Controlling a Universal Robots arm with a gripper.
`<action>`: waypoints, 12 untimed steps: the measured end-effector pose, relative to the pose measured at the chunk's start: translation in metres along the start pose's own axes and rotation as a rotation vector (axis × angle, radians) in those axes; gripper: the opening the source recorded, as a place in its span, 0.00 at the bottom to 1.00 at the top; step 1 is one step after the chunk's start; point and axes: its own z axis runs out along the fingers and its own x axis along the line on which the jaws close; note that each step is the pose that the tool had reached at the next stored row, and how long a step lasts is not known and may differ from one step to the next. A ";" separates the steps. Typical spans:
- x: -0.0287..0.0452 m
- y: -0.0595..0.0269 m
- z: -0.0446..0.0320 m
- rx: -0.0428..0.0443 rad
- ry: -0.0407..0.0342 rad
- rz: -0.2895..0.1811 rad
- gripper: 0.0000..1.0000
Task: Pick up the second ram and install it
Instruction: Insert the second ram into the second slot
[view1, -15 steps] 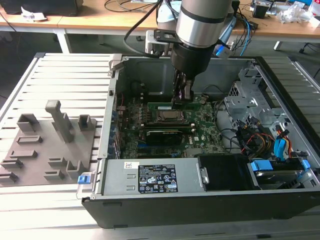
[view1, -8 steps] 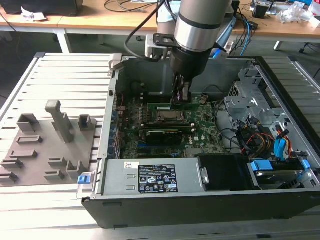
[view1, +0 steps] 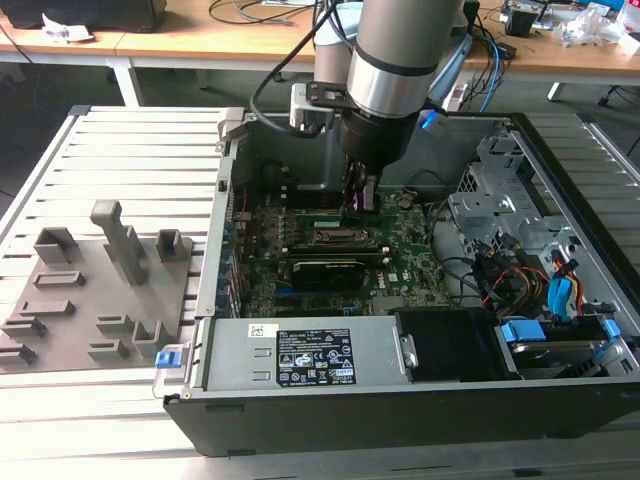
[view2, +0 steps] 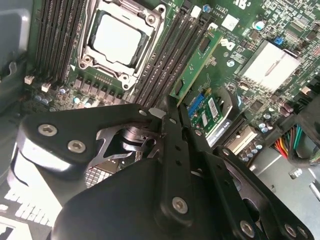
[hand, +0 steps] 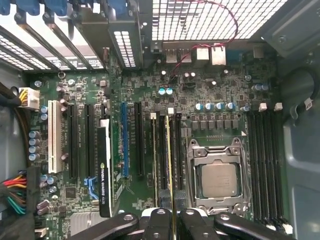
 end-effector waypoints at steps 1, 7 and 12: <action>0.0001 -0.0001 0.0018 0.0000 0.0000 0.000 0.13; 0.0004 0.0017 0.0188 0.0000 -0.0007 0.000 0.13; -0.0032 0.0035 0.0352 -0.0015 -0.0292 -0.002 0.13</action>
